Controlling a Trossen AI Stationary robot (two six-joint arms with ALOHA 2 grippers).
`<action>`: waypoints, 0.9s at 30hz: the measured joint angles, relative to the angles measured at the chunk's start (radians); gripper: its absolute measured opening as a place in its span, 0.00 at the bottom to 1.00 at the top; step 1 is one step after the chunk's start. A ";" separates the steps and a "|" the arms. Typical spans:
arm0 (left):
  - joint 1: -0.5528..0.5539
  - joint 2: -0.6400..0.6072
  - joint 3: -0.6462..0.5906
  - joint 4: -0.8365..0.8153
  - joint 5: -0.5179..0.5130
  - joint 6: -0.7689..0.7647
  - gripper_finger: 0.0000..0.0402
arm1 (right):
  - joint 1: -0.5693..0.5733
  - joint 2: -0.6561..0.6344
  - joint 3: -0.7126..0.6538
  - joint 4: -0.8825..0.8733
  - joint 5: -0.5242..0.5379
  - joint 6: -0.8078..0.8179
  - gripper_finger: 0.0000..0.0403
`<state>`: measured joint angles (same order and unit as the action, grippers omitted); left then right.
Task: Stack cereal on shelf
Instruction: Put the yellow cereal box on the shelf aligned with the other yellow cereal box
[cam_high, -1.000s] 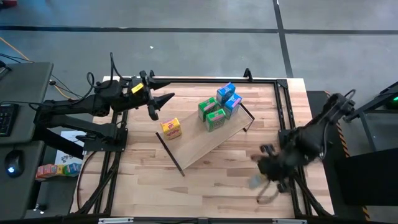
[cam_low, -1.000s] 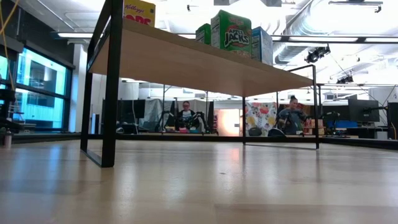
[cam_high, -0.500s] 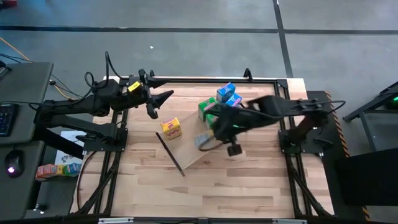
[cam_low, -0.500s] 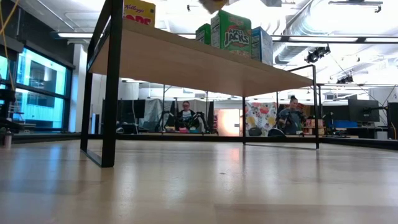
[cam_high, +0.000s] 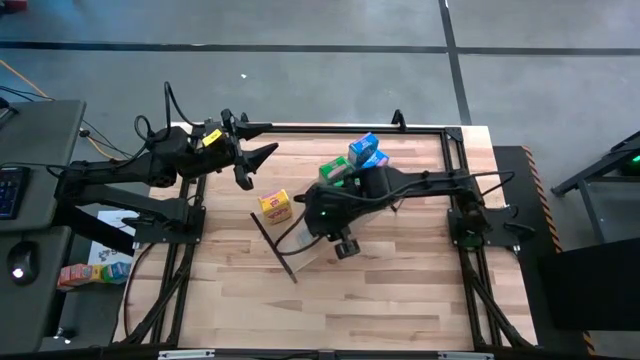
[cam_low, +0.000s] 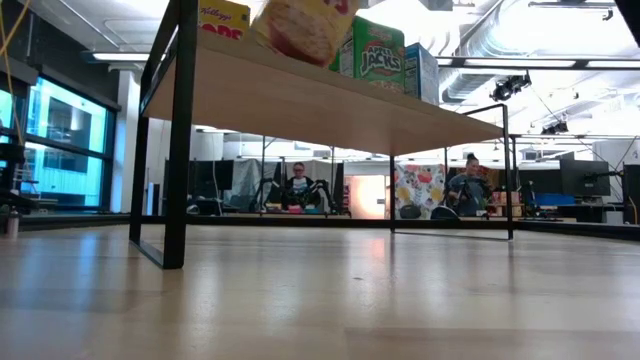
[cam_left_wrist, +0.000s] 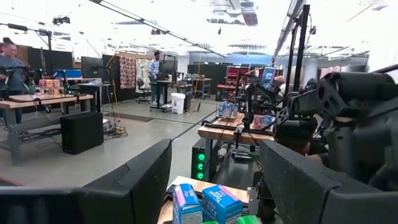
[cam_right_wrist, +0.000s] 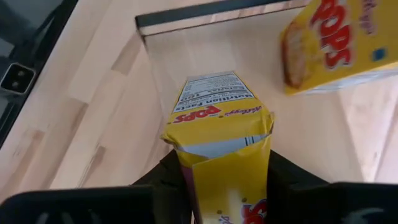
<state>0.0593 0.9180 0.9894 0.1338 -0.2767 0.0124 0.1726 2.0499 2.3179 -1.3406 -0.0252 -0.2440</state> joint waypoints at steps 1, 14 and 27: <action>0.000 0.000 0.000 0.000 0.000 0.000 0.59 | 0.000 0.000 -0.007 0.000 -0.004 0.000 0.24; 0.000 0.000 0.000 0.000 0.000 0.000 0.59 | -0.015 0.008 -0.009 0.059 -0.018 0.000 0.36; 0.000 0.000 0.000 -0.001 0.000 0.000 0.59 | -0.055 0.002 -0.009 0.115 -0.105 -0.112 0.61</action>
<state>0.0593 0.9180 0.9894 0.1328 -0.2766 0.0120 0.1173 2.0521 2.3085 -1.2257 -0.1307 -0.3562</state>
